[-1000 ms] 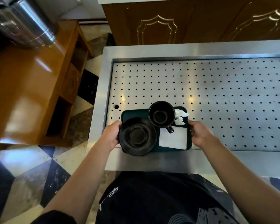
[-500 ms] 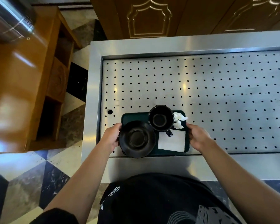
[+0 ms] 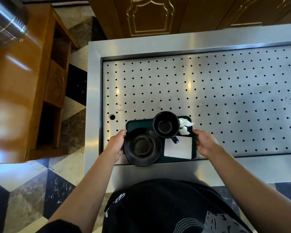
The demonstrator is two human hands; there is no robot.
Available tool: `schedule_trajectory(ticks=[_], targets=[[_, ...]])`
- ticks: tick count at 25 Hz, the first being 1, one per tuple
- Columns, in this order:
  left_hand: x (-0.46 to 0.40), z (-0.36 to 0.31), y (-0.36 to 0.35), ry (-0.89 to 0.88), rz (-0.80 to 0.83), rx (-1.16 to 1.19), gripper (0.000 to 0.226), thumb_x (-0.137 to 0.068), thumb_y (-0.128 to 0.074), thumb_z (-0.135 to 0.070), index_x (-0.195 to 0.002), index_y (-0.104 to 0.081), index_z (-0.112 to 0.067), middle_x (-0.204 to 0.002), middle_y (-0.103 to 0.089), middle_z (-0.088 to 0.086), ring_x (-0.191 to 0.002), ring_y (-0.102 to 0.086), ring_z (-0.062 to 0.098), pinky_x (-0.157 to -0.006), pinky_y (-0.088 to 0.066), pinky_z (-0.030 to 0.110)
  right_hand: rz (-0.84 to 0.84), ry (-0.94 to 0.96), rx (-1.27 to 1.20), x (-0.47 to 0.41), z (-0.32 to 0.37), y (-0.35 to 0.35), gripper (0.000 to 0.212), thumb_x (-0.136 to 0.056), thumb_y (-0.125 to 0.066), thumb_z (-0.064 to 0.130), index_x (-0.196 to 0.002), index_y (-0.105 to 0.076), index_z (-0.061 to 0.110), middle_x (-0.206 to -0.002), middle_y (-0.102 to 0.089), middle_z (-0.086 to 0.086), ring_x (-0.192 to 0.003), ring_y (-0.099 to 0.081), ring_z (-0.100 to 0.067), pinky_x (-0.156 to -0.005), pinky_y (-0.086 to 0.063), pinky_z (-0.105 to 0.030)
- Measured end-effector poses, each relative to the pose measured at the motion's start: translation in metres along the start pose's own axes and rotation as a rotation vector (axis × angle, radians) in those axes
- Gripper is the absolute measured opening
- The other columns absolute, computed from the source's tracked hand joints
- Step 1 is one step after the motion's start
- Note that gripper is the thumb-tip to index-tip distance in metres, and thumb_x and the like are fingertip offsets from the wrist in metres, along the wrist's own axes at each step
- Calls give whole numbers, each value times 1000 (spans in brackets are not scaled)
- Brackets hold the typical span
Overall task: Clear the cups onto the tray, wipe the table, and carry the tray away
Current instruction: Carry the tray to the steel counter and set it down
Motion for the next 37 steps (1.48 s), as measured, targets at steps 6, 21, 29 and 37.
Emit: schedule_trajectory(ticks=[6,21,29,37], targets=[[-1,3,-3,-6,11,5,37,-97,-56,-40,-111,-67,-7,-105,-74,16,-94,-69,30,-82,-58,40,2,-11,-9,2,-2,3,27,-100,-58,17,-121,-68,2,-115,-73,-14,-88,-71,-23,-69,-55,-35],[-6,13,0,-48,-36,21,20,-95,-54,-22,-88,-68,-11,-77,-68,8,-77,-64,26,-74,-53,37,0,-1,26,8,-1,1,19,-103,-53,17,-103,-70,8,-91,-73,-7,-76,-68,-19,-61,-52,-32],[10,23,12,-79,-65,-15,17,-92,-50,-12,-83,-63,-6,-77,-62,16,-69,-61,29,-69,-54,38,-292,189,398,17,1,4,30,-92,-57,21,-64,-51,10,-66,-52,-7,-61,-47,-23,-57,-36,-29],[40,35,18,-104,6,-6,26,-98,-47,-10,-98,-68,3,-72,-76,14,-73,-73,31,-59,-60,37,-117,127,342,18,11,20,17,-86,-61,14,-90,-73,3,-90,-76,-15,-86,-73,-34,-80,-62,-46]])
Point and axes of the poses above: each hand's wrist, its own x-axis away from the middle knuckle, its own y-axis out of the back of the hand, z = x × y, the point moved 5 cm from there along -x, towards the middle knuckle
